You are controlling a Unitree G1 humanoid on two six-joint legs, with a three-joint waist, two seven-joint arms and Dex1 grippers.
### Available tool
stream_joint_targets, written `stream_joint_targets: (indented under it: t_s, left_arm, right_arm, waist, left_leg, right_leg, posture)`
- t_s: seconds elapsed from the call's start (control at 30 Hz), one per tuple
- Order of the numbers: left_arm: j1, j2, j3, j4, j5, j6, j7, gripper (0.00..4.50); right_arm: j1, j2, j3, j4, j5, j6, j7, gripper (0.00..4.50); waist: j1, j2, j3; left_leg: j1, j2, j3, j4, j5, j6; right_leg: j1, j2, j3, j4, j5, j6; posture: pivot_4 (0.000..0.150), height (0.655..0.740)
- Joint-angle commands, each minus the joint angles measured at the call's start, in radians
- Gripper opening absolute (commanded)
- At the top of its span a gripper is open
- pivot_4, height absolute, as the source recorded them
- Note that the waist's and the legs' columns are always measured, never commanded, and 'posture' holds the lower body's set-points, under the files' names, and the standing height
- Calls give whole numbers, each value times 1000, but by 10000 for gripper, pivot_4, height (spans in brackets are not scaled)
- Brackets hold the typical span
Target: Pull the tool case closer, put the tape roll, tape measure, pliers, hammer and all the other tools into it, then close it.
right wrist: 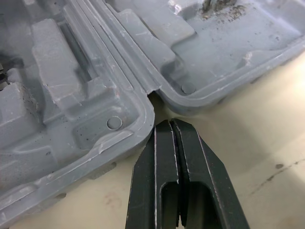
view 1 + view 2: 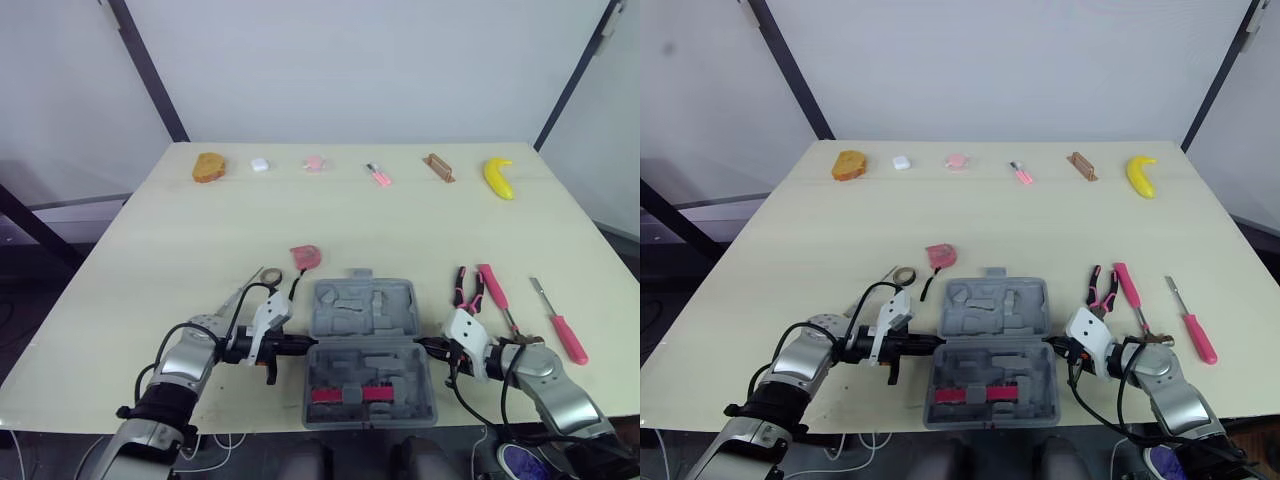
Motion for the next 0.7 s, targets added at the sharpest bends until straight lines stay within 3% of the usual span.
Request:
stream_joint_targets:
  t_s: [0.03,0.7]
  left_arm:
    - [24,10,-27,-23,-5,13,-8,0]
    - [22,39,-28,-2,-11,-6,-17,0]
  right_arm:
    - [6,-5,0,-40,15,2,9,82]
    - [20,-3,6,-56,19,16,15,82]
  waist:
    - [0,0,0]
    - [-1,0,0]
  left_leg:
    - [0,0,0,0,0,0]
    - [0,0,0,0,0,0]
  right_leg:
    - [0,0,0,0,0,0]
    - [0,0,0,0,0,0]
  posture:
    - [1500,7400]
    - [1500,7400]
